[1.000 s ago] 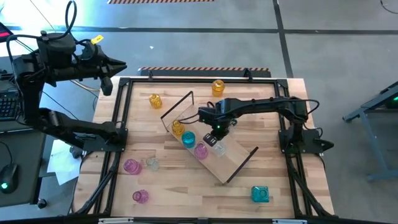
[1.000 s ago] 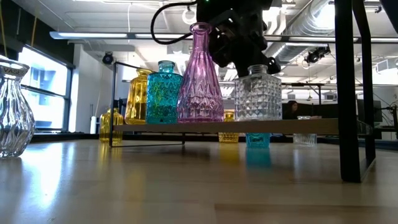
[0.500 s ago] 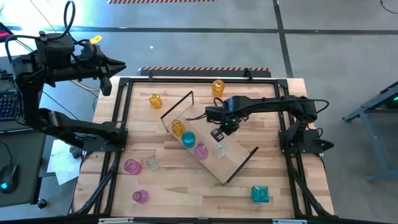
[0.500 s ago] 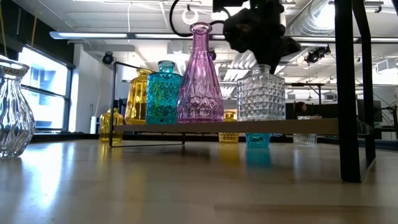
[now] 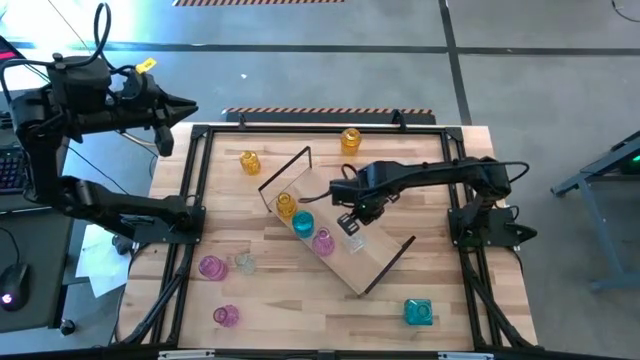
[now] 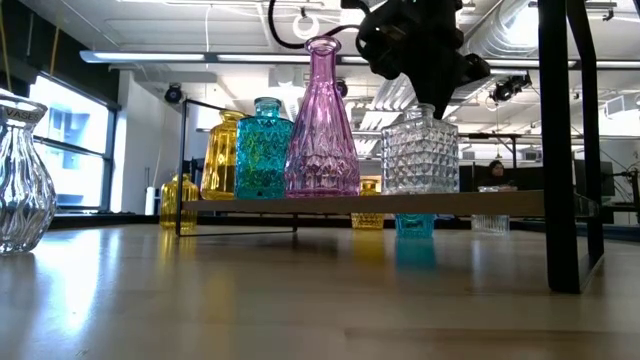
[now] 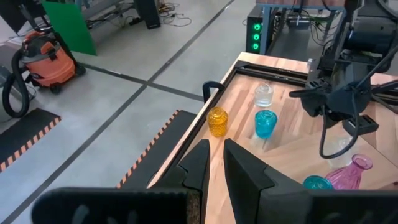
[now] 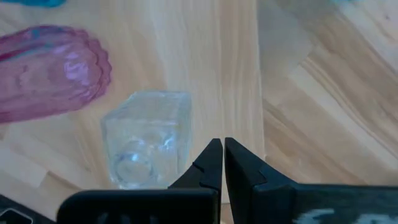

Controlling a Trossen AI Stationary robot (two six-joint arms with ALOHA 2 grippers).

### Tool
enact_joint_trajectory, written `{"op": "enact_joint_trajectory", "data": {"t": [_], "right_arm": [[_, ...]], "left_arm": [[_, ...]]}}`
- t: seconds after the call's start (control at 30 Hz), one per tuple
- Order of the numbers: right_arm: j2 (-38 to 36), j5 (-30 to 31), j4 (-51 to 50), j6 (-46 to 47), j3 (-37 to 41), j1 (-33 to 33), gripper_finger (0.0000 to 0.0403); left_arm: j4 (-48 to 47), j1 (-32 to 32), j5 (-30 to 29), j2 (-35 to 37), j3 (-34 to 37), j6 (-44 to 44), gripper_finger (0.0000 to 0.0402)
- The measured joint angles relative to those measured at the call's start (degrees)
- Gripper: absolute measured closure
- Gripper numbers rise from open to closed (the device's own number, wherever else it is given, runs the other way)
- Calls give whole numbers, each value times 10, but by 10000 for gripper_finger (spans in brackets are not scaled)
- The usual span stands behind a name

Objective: Sort vases onto shelf
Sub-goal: Put the top left crystal vase on the shelf

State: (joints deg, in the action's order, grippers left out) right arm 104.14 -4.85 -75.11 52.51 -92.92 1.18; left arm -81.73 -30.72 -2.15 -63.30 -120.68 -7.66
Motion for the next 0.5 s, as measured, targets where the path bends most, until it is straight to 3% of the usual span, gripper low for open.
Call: {"op": "enact_joint_trajectory", "data": {"t": [0.23,0.37,0.5], "right_arm": [[-27,56,-87,-11,1,5,403],[-115,103,-96,21,1,1,403],[-241,188,-117,77,0,0,403]], "left_arm": [[-2,0,0,8,0,1,364],[-13,0,0,15,0,4,364],[-14,0,0,22,0,15,364]]}}
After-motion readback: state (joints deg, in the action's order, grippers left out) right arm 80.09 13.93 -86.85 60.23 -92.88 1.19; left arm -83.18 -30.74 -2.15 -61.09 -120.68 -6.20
